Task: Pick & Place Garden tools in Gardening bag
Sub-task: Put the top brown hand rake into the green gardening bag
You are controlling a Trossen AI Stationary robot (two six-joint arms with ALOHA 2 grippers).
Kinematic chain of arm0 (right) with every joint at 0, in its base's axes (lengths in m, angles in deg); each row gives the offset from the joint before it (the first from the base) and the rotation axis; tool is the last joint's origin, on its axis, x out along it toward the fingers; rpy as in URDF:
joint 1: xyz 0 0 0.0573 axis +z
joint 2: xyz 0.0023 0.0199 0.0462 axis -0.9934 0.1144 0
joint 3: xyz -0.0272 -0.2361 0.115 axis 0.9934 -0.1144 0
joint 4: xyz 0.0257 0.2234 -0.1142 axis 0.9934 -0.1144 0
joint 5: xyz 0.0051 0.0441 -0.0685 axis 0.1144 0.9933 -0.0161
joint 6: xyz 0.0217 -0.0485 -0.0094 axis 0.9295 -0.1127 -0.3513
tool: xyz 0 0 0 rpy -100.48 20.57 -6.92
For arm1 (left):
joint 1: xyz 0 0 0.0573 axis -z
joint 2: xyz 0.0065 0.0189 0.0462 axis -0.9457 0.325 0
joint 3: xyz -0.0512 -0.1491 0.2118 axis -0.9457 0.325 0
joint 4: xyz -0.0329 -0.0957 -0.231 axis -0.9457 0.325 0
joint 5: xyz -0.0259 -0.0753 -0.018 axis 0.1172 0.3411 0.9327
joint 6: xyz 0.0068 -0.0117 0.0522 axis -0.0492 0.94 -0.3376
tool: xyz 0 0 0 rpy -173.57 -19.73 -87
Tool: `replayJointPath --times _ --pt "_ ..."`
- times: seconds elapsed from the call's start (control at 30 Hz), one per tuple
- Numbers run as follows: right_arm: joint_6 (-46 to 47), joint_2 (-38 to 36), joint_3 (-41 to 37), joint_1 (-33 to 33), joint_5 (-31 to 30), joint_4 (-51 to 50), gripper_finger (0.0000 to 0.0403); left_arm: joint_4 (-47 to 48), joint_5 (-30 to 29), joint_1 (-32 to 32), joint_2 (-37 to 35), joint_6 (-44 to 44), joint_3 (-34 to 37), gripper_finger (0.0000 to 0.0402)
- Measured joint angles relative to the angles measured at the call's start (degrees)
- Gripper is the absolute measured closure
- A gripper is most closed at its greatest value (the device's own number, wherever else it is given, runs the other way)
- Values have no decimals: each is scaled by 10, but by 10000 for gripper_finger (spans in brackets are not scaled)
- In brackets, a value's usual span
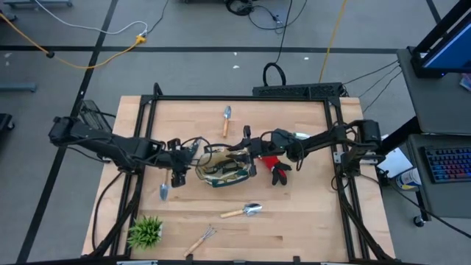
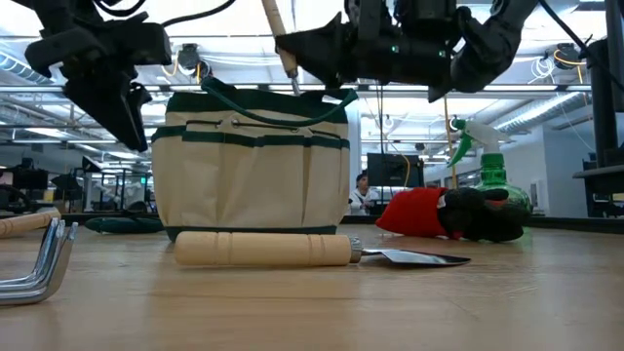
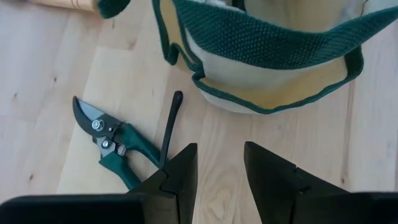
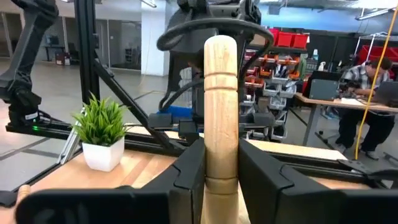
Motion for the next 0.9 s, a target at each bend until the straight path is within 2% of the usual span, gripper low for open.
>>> replayJointPath --times 0.77,0.9 --pt "-29 1 1 -2 -1 -224 328 -120 -12 0 9 -90 0 266" --pt "-79 1 1 1 0 -223 333 -129 -12 0 9 -90 0 266"
